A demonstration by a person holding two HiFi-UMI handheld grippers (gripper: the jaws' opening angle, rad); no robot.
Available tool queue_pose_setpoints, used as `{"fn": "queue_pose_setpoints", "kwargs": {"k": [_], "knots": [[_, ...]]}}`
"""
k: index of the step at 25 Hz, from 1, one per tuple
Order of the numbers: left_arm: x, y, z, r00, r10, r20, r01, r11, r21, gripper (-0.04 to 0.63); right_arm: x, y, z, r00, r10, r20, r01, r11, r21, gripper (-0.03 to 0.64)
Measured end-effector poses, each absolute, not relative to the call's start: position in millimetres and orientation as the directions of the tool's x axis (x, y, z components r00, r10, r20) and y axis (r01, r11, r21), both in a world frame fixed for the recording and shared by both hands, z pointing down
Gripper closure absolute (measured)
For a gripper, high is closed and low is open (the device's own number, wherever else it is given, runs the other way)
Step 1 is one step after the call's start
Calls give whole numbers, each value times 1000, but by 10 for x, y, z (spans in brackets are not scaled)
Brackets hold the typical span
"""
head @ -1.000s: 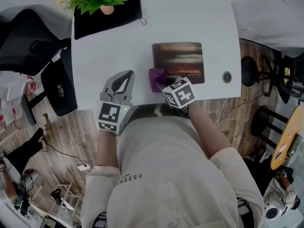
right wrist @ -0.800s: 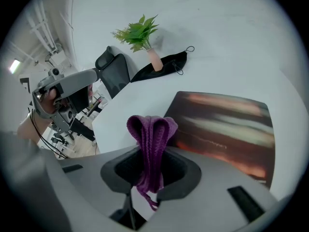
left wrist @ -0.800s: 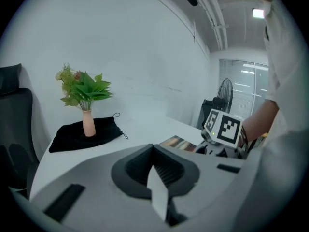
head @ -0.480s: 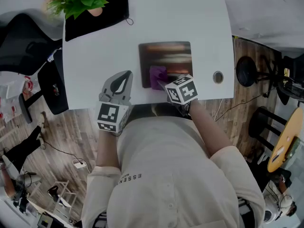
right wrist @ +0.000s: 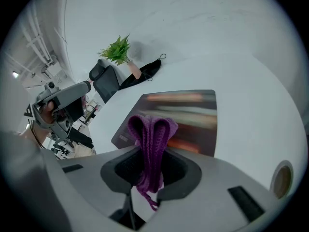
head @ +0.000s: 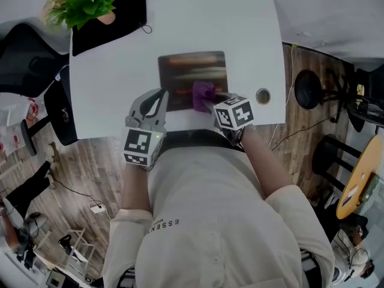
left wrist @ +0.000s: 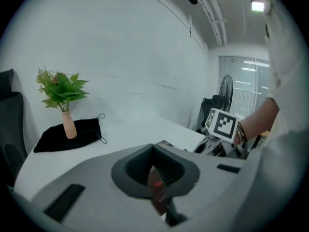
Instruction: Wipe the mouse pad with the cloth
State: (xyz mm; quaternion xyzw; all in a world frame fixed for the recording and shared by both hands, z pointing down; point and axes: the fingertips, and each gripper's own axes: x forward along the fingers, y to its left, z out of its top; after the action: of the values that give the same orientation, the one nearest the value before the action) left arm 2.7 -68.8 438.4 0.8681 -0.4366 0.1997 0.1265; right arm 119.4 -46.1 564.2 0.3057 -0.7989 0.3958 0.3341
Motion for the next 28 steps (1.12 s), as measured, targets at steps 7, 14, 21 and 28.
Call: {"fn": "queue_pose_setpoints", "kwargs": {"k": [7,14,21,28], "knots": [[319,-599,4373,545,-707,451,-801,-597,33,594,1598,-458,5666,-573,-255,779,-773,484,-410,523],[429,-491,4331,533,-722,441,-808,-590,11,594,2022,-446,5711,-533,-307,788,-819,422,-389,523],[495,-356,4221,522,-736,430,-809,-587,-23,594,2423,-379,5679,-456,-357,816,-871,370,-325,523],[424,-387,3923,495,-781,381,-825,-560,-77,594,2274,-575,5025,-539,-515,666,-831,456,-320,523]]}}
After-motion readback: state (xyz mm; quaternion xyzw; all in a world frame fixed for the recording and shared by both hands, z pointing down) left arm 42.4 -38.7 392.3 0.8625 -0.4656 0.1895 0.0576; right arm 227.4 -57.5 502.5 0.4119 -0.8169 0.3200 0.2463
